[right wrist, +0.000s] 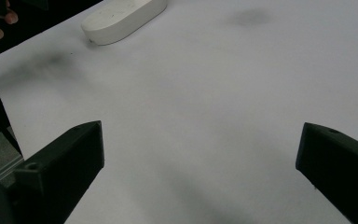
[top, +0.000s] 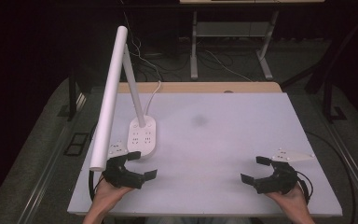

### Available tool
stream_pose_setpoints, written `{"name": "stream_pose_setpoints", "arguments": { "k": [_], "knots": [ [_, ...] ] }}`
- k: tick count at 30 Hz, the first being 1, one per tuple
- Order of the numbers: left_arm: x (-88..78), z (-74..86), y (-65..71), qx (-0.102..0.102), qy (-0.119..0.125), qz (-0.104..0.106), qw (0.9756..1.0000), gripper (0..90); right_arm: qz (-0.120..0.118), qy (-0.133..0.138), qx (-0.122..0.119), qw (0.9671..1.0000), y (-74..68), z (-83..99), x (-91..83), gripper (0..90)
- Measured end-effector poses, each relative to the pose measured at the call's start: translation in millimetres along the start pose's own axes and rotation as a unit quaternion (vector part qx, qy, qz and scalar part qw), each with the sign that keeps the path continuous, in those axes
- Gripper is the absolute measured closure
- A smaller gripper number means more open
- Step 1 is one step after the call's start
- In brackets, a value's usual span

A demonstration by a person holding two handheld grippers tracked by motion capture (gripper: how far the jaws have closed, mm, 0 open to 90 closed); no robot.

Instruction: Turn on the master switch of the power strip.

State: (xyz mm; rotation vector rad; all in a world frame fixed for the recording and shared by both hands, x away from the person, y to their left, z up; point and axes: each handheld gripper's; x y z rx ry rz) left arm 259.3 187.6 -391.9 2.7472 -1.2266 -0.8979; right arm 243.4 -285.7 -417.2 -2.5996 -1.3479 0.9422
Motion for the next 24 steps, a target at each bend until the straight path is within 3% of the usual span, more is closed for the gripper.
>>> {"name": "stream_pose_setpoints", "arguments": {
  "k": [24],
  "knots": [
    [-1.8,-25.7,-19.9,-0.002,-0.016,-0.008,0.9998,0.2,0.000,-0.001,-0.003,1.0000,0.6,0.3,1.5,0.4]
  ]
}}
Point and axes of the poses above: each handheld gripper's, and its own axes: x roughly forward along the jaws, z roughly out of its underside, y roughly to its right, and after that the axes turned 7 degrees about -z, right-handed
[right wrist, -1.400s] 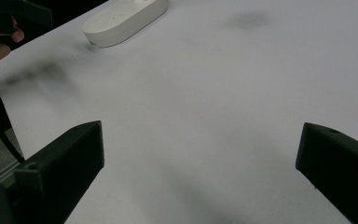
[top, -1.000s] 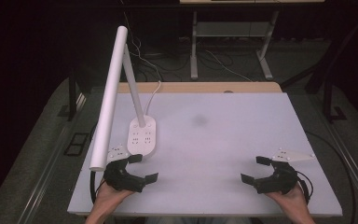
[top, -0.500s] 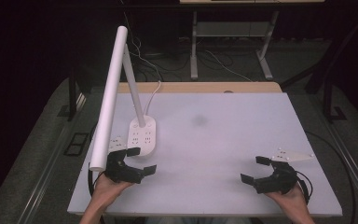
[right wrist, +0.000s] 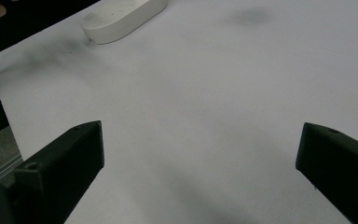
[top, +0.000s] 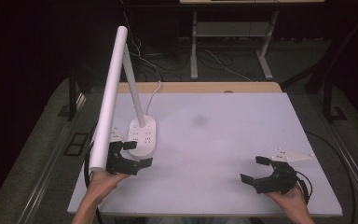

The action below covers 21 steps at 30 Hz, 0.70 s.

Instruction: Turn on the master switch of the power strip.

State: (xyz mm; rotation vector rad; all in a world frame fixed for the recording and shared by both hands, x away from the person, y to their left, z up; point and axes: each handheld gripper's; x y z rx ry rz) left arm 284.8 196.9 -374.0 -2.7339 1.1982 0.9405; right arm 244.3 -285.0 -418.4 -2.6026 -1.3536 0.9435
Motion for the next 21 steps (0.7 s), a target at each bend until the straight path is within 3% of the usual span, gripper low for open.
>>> {"name": "stream_pose_setpoints", "arguments": {
  "k": [21],
  "knots": [
    [-8.8,-14.7,-26.5,-0.005,-0.004,-0.012,0.9999,1.2,0.000,-0.001,0.000,1.0000,1.1,0.2,0.7,0.4]
  ]
}}
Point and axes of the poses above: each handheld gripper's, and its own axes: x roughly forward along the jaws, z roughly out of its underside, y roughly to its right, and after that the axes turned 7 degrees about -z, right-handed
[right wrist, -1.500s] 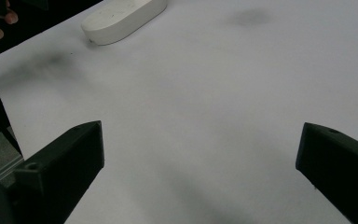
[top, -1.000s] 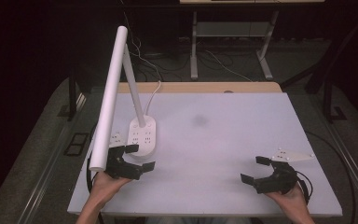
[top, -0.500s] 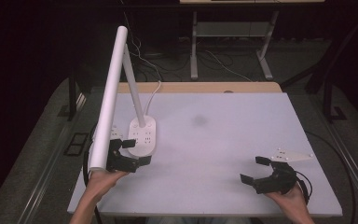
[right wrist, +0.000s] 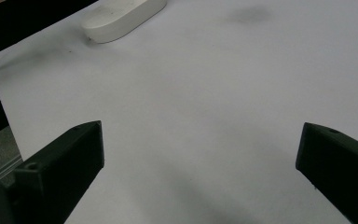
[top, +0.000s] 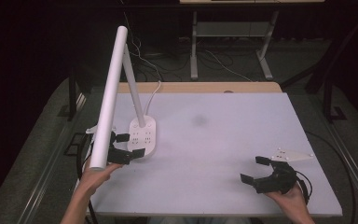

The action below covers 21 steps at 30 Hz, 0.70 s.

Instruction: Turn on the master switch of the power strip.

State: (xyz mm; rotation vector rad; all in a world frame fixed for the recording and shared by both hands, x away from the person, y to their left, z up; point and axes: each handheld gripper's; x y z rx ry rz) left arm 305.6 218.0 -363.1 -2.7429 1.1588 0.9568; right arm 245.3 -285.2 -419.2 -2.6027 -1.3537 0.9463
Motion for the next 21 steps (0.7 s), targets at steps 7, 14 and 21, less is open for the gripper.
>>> {"name": "stream_pose_setpoints", "arguments": {
  "k": [7,14,21],
  "knots": [
    [-2.0,-3.0,-8.7,-0.009,-0.001,-0.007,0.9999,1.5,0.000,-0.001,0.001,1.0000,-0.2,0.1,0.3,0.4],
    [-2.8,-8.3,-18.0,-0.015,-0.003,-0.015,0.9998,2.6,-0.002,-0.004,0.004,1.0000,-0.3,0.1,0.3,0.4],
    [-2.3,-13.4,-28.4,-0.019,-0.010,-0.021,0.9995,3.2,0.001,-0.003,0.004,1.0000,-0.2,0.6,0.0,0.4]
  ]
}}
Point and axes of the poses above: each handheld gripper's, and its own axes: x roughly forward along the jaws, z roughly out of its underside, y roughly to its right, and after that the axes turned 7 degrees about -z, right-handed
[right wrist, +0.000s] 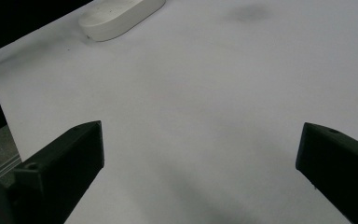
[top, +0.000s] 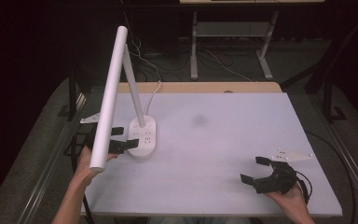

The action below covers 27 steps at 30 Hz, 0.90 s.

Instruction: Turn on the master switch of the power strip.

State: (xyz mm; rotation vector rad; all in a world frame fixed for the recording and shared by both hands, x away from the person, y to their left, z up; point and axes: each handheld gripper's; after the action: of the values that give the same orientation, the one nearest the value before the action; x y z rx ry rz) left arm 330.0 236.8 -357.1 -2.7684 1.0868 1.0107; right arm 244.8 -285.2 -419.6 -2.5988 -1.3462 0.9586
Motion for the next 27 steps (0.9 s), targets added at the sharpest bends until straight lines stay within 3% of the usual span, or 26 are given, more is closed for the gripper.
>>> {"name": "stream_pose_setpoints", "arguments": {
  "k": [27],
  "knots": [
    [11.4,-23.7,-32.2,-0.006,-0.007,-0.027,0.9996,4.7,0.003,-0.005,-0.002,1.0000,0.0,1.1,0.3,0.4]
  ]
}}
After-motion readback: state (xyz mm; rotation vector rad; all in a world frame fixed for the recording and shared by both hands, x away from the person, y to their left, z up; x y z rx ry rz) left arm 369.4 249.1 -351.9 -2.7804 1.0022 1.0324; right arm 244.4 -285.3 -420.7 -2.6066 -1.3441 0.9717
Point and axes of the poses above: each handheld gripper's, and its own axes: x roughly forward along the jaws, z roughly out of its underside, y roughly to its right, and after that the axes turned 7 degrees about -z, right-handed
